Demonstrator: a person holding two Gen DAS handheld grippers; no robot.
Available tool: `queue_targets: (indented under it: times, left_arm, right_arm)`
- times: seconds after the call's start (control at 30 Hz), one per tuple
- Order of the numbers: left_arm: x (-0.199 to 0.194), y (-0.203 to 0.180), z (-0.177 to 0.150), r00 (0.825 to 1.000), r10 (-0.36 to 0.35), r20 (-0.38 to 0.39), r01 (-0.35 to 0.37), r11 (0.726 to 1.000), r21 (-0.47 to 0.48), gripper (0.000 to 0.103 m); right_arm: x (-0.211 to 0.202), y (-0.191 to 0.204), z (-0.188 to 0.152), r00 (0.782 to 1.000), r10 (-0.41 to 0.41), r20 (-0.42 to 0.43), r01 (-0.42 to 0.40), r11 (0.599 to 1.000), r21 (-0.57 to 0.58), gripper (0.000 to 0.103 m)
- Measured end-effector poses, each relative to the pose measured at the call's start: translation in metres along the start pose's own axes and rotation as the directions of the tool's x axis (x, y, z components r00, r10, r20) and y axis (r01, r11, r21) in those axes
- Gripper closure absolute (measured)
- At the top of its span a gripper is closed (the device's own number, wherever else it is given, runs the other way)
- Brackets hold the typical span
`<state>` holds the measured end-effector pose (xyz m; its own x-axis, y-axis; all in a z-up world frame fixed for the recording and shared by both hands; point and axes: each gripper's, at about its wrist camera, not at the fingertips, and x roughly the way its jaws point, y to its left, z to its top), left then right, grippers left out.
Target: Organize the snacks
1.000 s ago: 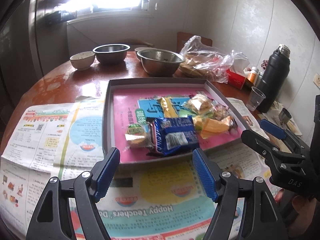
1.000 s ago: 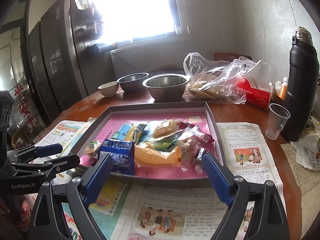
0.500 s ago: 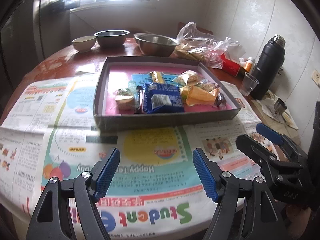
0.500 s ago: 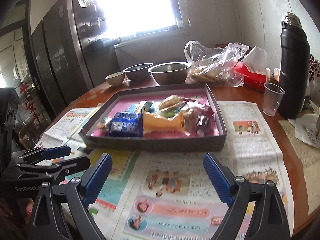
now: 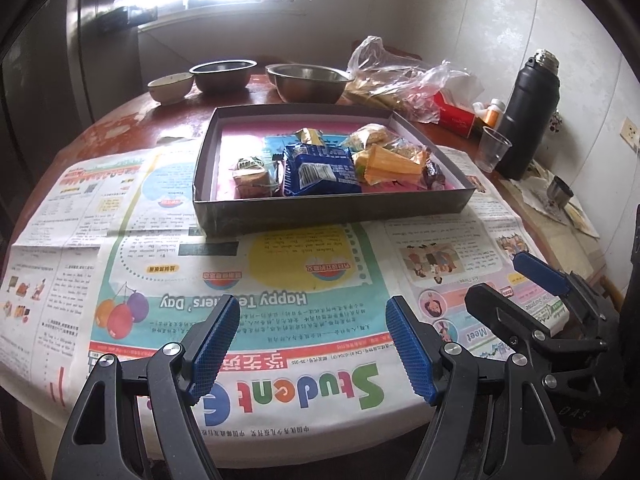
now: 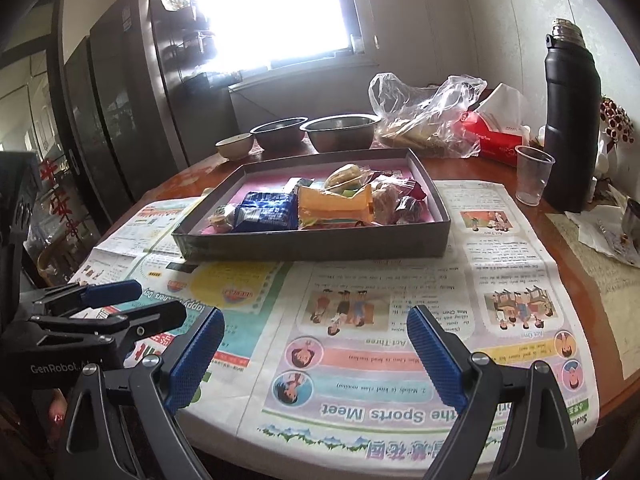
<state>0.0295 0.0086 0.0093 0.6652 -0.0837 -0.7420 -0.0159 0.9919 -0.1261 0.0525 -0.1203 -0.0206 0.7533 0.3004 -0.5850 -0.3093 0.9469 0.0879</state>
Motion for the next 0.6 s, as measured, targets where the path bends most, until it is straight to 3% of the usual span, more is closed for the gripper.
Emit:
queue_targets:
  times: [0.6]
  left_arm:
    - [-0.0009, 0.0053, -0.0018, 1.0, 0.031, 0.001, -0.031, 1.0, -0.002, 0.026]
  right_arm:
    - [-0.0068, 0.0024, 0.0045, 0.999, -0.035, 0.024, 0.035, 0.999, -0.003, 0.01]
